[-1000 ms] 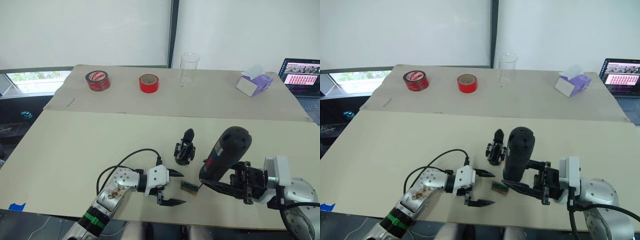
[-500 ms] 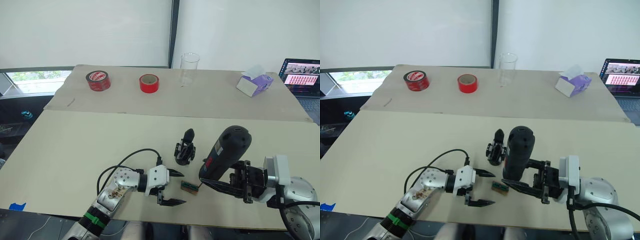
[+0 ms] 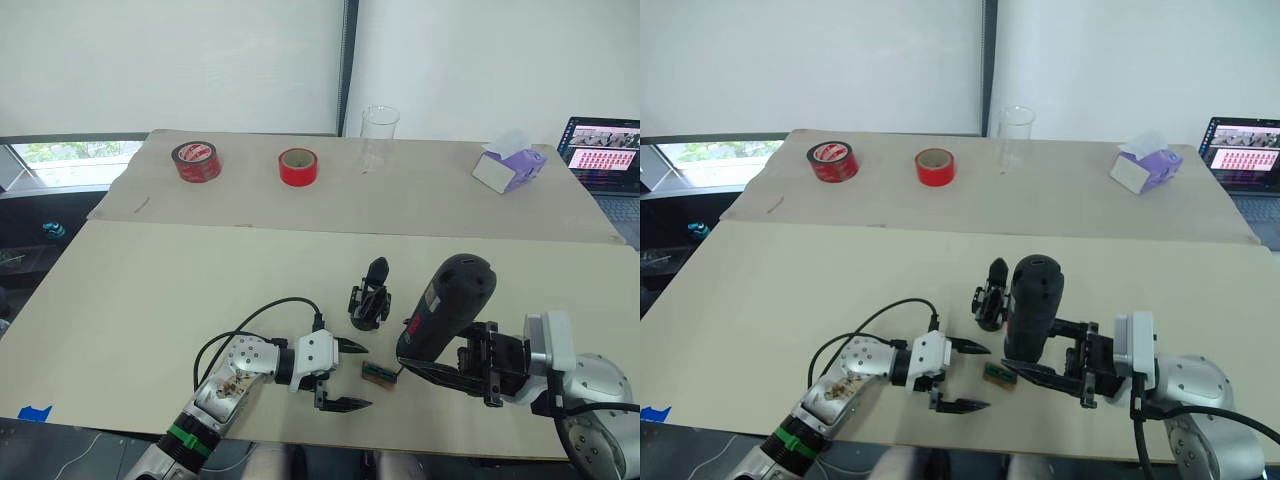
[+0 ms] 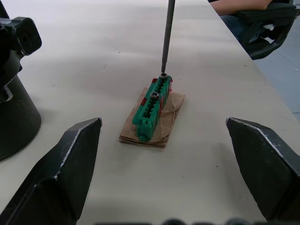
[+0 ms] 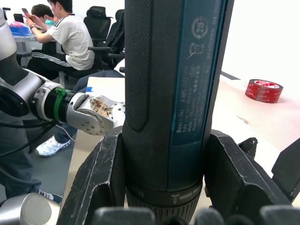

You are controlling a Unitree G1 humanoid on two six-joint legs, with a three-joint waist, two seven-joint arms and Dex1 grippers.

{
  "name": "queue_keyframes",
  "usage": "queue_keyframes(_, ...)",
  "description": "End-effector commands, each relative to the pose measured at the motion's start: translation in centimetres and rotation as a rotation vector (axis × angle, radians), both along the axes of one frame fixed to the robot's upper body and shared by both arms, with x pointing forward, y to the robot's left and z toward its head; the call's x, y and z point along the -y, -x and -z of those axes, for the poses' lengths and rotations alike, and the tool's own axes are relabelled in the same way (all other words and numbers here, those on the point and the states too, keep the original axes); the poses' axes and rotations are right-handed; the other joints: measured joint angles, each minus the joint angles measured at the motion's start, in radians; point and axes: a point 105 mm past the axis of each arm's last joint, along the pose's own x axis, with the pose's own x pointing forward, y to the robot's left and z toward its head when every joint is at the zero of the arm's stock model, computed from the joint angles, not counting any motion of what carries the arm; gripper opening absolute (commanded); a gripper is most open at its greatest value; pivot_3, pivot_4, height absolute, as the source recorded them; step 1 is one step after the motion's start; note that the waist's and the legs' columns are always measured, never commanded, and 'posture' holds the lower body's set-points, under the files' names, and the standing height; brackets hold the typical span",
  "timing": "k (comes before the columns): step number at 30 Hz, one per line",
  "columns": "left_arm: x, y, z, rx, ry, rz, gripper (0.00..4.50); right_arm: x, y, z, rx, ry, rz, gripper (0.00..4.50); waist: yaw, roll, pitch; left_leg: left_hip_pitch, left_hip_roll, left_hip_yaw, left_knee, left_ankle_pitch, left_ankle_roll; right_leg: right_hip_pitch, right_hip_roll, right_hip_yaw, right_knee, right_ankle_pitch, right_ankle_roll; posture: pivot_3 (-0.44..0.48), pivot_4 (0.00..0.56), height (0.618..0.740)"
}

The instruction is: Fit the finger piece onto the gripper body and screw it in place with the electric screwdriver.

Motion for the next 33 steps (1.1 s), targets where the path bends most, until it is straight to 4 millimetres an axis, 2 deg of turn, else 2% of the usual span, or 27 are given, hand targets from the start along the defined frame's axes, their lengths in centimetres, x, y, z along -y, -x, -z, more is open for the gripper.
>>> queue_keyframes(1,0.01,0.72,1.51,-0.043,-0.038,0.002,4.5,-0.43,0.35,-1.4,0.08,-0.024,-0.02,1.91,0.0,0.0,0.0,0.0,0.0,0.0,0.0,0.0,0.0,0.0,0.0,0.0,0.0,0.0,0.0,0.0,0.15,0.74)
queue_keyframes(33,-0.03,0.67,1.61,-0.047,-0.043,0.002,4.5,-0.58,0.56,-1.19,0.059,-0.011,-0.032,1.91,0.0,0.0,0.0,0.0,0.0,0.0,0.0,0.0,0.0,0.0,0.0,0.0,0.0,0.0,0.0,0.0,0.15,0.74)
